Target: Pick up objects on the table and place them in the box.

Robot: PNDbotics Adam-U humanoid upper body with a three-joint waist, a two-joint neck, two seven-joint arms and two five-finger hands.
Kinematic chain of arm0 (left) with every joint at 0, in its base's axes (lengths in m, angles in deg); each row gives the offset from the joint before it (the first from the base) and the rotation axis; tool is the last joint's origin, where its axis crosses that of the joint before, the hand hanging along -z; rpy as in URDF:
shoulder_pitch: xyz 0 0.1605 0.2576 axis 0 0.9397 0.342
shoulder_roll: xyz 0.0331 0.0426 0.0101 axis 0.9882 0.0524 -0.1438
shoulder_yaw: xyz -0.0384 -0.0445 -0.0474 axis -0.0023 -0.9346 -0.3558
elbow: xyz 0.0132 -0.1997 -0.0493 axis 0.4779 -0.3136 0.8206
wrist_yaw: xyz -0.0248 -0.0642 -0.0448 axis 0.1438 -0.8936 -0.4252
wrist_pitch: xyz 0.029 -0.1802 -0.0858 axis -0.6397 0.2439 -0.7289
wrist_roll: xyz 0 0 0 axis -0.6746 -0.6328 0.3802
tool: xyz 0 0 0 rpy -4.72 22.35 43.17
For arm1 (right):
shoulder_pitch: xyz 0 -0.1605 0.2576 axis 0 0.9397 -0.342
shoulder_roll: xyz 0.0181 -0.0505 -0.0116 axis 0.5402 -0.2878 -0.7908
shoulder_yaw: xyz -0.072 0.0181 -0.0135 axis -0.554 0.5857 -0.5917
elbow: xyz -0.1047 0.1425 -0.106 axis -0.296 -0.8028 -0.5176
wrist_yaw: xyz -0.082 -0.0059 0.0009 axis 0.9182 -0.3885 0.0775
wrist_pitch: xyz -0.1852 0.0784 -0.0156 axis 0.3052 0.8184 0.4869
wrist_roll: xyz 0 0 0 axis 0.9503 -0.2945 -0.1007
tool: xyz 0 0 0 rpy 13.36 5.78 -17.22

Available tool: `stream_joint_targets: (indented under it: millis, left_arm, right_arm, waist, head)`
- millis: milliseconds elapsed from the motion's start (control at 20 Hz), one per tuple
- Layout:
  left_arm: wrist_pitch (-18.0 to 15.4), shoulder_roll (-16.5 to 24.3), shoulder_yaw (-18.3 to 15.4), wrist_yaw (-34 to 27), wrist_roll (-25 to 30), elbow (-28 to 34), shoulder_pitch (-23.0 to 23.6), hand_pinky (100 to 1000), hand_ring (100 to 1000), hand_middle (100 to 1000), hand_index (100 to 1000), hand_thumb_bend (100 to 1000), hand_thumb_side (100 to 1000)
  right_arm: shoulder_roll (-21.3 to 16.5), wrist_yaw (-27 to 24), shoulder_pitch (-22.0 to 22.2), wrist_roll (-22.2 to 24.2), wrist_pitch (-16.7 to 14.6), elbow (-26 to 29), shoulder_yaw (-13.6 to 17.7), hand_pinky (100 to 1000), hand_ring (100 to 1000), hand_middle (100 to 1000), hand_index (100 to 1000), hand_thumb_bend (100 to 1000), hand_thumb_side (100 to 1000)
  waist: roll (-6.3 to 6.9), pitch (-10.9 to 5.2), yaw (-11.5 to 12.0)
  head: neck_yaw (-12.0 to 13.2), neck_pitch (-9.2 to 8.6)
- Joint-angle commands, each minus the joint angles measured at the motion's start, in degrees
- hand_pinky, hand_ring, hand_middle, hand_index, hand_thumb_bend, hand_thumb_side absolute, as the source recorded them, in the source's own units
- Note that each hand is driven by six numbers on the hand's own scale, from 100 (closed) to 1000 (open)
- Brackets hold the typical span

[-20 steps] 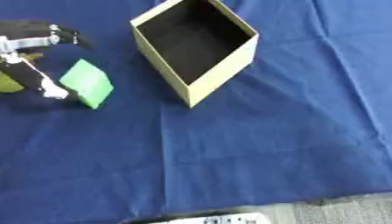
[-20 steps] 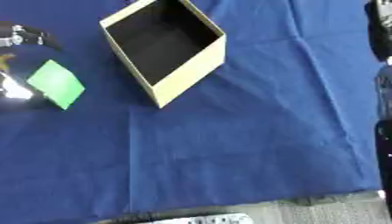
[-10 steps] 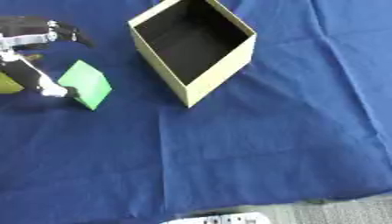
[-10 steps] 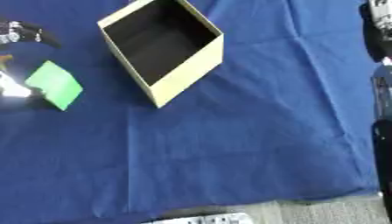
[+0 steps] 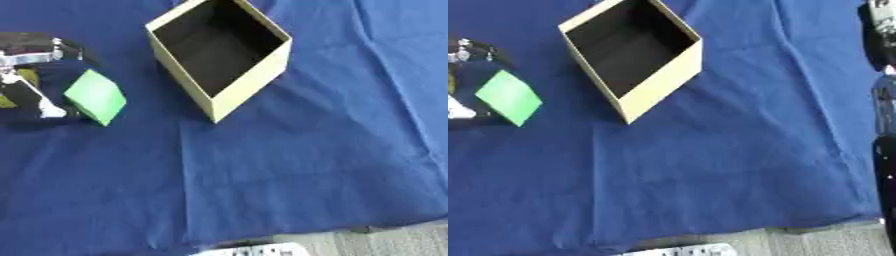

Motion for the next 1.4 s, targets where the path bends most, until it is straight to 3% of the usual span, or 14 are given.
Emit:
stream_joint_targets:
  millis: [50, 350, 700, 1050, 1200, 1250, 1400]
  left_arm:
    - [-12.93, 1.82, -0.27, 0.72, 12.43, -0.21, -0.96, 985, 954, 866, 925, 485, 170]
    - [-12.90, 0.37, -0.85, 2.74, 12.43, -3.19, -1.43, 981, 950, 846, 918, 492, 231]
    - [-11.81, -0.86, -1.86, 2.13, 12.43, -2.99, -1.71, 938, 890, 744, 870, 402, 302]
    - [-9.62, -1.21, -2.84, 1.53, 12.43, -1.16, -1.94, 854, 789, 623, 785, 290, 268]
    - [-8.53, -1.32, -3.53, 0.74, 12.43, 0.36, -2.12, 802, 731, 561, 730, 190, 265]
    - [-8.13, -1.34, -3.76, 0.49, 12.43, 1.03, -2.19, 795, 719, 552, 721, 195, 238]
    - [-6.83, -1.48, -4.54, -0.23, 12.43, 3.13, -2.55, 749, 641, 503, 672, 100, 174]
  right_arm:
    - [-1.70, -0.48, -0.30, 0.02, 0.13, 1.13, 0.14, 874, 753, 498, 720, 100, 611]
    - [-1.45, -0.73, -0.46, 0.14, 0.26, 1.13, 0.07, 874, 754, 498, 721, 100, 611]
    - [-1.30, -0.72, -0.42, 0.43, 0.39, 1.13, -0.01, 875, 755, 497, 721, 100, 611]
    - [-1.24, -0.78, -0.30, 0.69, 0.59, 1.13, -0.08, 876, 755, 497, 721, 100, 611]
    - [-1.23, -0.85, -0.29, 0.67, 0.61, 1.13, -0.05, 876, 756, 497, 722, 100, 612]
    - [-1.23, -0.88, -0.30, 0.65, 0.59, 1.13, -0.04, 876, 756, 497, 722, 100, 610]
    - [-1.23, -0.97, -0.28, 0.63, 0.58, 1.13, -0.02, 877, 756, 498, 722, 100, 609]
  waist:
    - [-0.16, -1.25, -0.08]
    - [-0.31, -1.28, -0.39]
    - [-0.43, -1.09, -0.53]
    - [-0.47, -1.15, -0.48]
    - [-0.45, -1.21, -0.47]
    - [-0.44, -1.22, -0.48]
    - [-0.41, -1.27, -0.49]
  head:
    - [0.39, 0.26]
    - [0.85, 0.26]
    - [0.88, 0.26]
    - [0.71, 0.26]
    - [0.64, 0.26]
    - [0.61, 0.26]
    - [0.50, 0.26]
